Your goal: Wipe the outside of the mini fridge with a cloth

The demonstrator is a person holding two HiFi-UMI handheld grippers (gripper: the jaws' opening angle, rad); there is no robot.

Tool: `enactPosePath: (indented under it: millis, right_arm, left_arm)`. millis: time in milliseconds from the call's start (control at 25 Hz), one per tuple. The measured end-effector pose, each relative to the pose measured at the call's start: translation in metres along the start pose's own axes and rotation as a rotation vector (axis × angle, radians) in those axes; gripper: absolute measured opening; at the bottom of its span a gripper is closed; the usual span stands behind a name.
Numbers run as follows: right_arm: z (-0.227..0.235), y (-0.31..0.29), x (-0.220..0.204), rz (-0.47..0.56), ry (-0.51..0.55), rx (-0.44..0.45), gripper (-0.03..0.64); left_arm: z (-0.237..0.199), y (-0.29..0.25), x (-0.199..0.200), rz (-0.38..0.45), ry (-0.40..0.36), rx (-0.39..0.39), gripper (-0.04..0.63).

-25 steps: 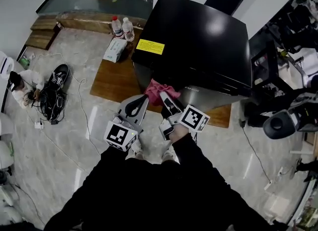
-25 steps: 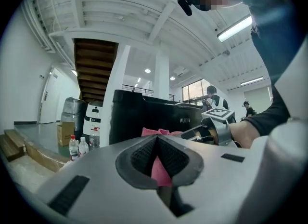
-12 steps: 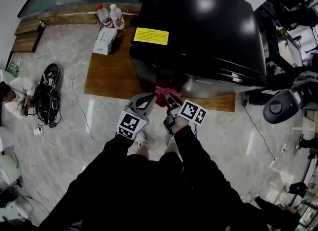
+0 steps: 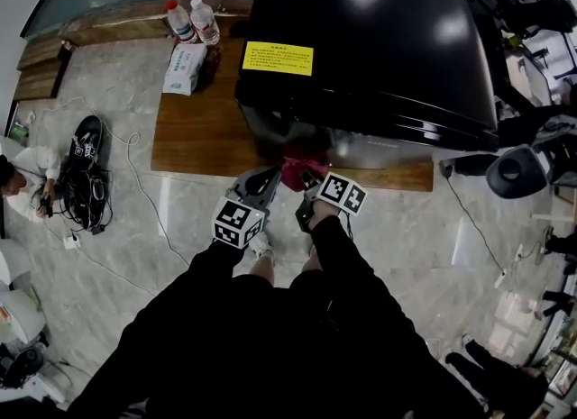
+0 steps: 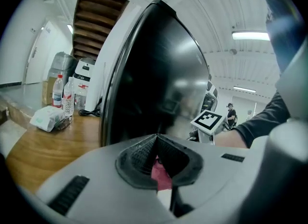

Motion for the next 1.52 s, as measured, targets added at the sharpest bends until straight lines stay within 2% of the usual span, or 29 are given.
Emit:
enactPosePath:
  millis: [160, 320, 520, 640, 720, 840, 1080, 1320, 1520]
  right_arm:
    - [-0.011, 0.023, -0.003, 0.069, 0.084, -0.023, 0.087]
    - [-0.044, 0.092, 0.004, 0.233, 0.257, 0.005, 0.087]
    - [-0.102, 0.197, 0.027, 0.530, 0.587, 0.074, 0.087]
    - [-0.137, 0.255, 0.049, 0.712, 0.798, 0.073, 0.089]
    - [-0.154, 0.283, 0.068, 0.786, 0.901, 0.065, 0.089]
    - [-0.169, 0.301, 0.095, 0.813, 1.020, 0.063, 0.089]
    - [-0.172, 0.301, 0.119, 0.804, 1.129, 0.090, 0.089]
    - [-0.148, 0.290, 0.110, 0.869, 1.180, 0.134, 0.087]
    - [-0.103, 0.255, 0.101, 0.765, 1.191, 0.086, 0.087]
  left_arm:
    - [-0.002, 0.004, 0.018, 0.012, -0.014, -0.012, 0.006]
    - [0.012, 0.011, 0.062, 0.090, -0.071, -0.053, 0.006]
    - [0.046, 0.011, 0.130, 0.228, -0.144, -0.123, 0.006]
    - [0.070, 0.008, 0.172, 0.297, -0.155, -0.145, 0.006]
    - [0.085, 0.000, 0.198, 0.353, -0.173, -0.158, 0.006]
    - [0.101, -0.016, 0.228, 0.412, -0.185, -0.169, 0.006]
    - [0.123, -0.046, 0.246, 0.397, -0.188, -0.155, 0.006]
    - [0.135, -0.057, 0.215, 0.337, -0.173, -0.113, 0.006]
    - [0.138, -0.069, 0.170, 0.293, -0.145, -0.097, 0.006]
Point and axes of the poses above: the fingertips, and each gripper's own axes: y backward along the fingers, z to its right, x out of its top, the point moved 9 cm from there along y, backward along the fingers, and after that the axes turned 13 degrees about -y, right-handed, at the moved point
